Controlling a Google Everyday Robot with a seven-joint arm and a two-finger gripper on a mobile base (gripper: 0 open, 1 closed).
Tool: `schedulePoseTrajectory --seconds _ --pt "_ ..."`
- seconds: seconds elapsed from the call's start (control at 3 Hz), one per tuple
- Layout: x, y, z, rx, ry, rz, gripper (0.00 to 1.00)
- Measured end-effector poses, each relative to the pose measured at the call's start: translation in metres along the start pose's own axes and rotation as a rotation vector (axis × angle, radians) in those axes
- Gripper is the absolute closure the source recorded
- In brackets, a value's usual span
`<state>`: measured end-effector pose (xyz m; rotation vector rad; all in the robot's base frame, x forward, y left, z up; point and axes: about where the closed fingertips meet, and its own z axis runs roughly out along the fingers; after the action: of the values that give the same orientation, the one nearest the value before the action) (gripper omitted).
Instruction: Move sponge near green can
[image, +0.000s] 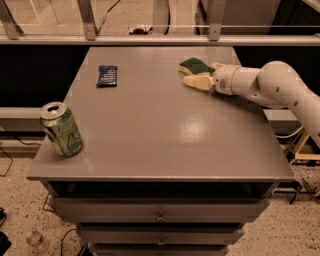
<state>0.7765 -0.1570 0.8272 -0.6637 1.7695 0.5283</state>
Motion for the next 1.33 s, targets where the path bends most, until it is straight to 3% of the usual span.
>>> schedulePoseTrajectory --seconds 0.33,0.67,1.33 --pt "0.0002 0.0022 0.0027 -0.005 0.001 0.0 0.65" --pt "-0.0002 0.0024 0.0028 -0.005 0.001 0.0 0.96" --pt "-0.0011 0.0025 0.0026 -0.005 0.001 0.0 1.0"
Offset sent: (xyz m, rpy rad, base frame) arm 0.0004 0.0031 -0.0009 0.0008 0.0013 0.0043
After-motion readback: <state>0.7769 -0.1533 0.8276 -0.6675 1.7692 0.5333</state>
